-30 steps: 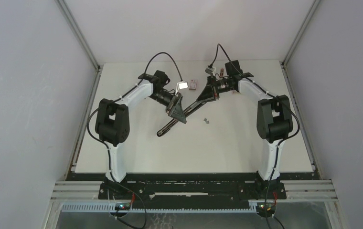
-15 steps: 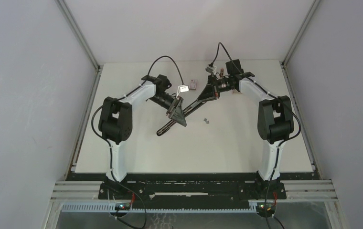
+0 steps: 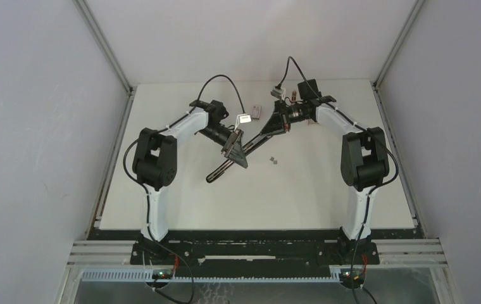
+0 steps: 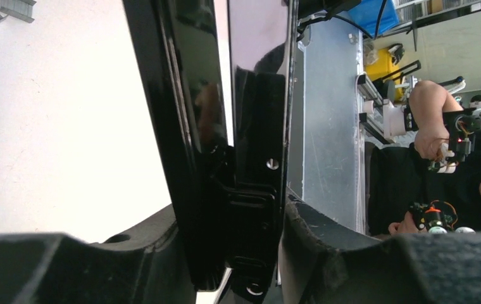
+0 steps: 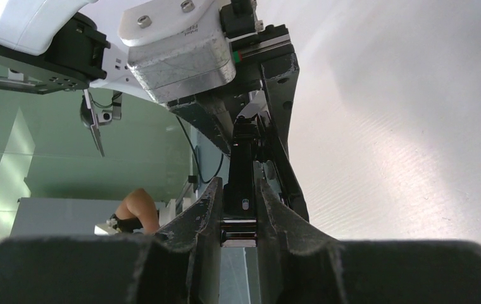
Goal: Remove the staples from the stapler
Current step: Unload the staple.
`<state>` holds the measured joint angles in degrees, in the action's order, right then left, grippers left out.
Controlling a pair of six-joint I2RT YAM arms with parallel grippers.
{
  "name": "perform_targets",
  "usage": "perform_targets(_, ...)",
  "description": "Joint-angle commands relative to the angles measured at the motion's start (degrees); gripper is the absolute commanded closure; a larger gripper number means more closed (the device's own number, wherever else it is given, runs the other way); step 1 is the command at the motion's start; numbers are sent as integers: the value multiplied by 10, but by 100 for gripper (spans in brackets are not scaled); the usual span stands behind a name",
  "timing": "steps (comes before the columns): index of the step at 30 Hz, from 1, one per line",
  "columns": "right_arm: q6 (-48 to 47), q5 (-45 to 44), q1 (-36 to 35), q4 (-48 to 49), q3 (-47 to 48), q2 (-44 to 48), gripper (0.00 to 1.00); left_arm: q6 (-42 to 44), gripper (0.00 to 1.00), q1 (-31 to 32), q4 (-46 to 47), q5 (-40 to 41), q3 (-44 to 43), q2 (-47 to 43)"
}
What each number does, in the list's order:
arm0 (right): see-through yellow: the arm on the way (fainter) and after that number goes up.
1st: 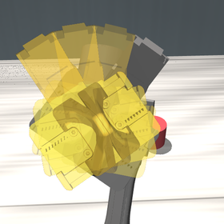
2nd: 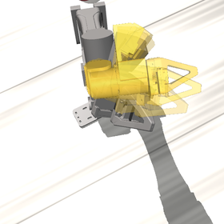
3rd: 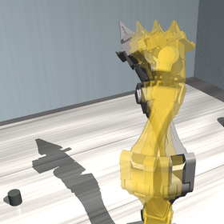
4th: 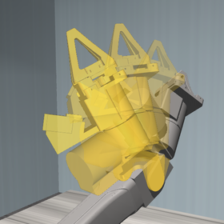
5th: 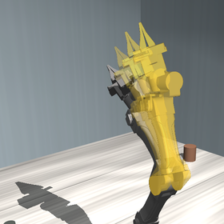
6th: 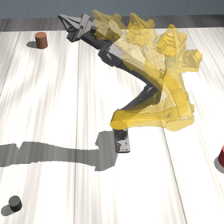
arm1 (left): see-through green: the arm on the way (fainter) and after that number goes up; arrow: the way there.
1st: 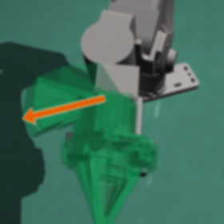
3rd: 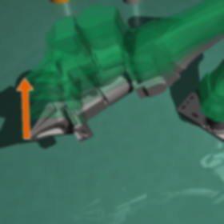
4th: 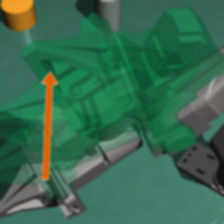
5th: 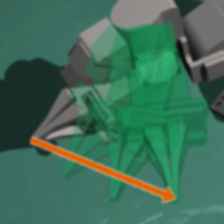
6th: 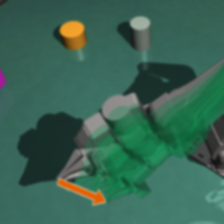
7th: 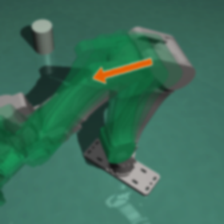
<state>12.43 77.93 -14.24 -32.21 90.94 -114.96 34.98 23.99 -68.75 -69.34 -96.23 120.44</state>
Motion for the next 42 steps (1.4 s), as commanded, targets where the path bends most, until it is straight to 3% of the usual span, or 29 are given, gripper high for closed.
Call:
perform_targets(1,-14,43,-5,-2,31,32,100,10,58,4,-9,-28,-31,-4)
perform_targets(7,-41,46,-5,-20,37,36,100,1,83,4,-7,-21,-34,1)
perform_targets(12,-91,37,-4,-73,56,34,63,-21,100,3,11,-4,-31,-5)
perform_targets(14,-105,35,-1,-92,65,31,54,-26,100,2,17,4,-30,-10)
perform_targets(18,-115,30,10,-108,74,33,50,-51,100,-4,43,22,-26,-27)
perform_targets(25,-112,9,30,-110,71,35,49,-130,100,-13,147,74,13,-75)
perform_targets(42,-113,-13,45,-95,66,14,46,-125,100,-13,144,92,26,-74)
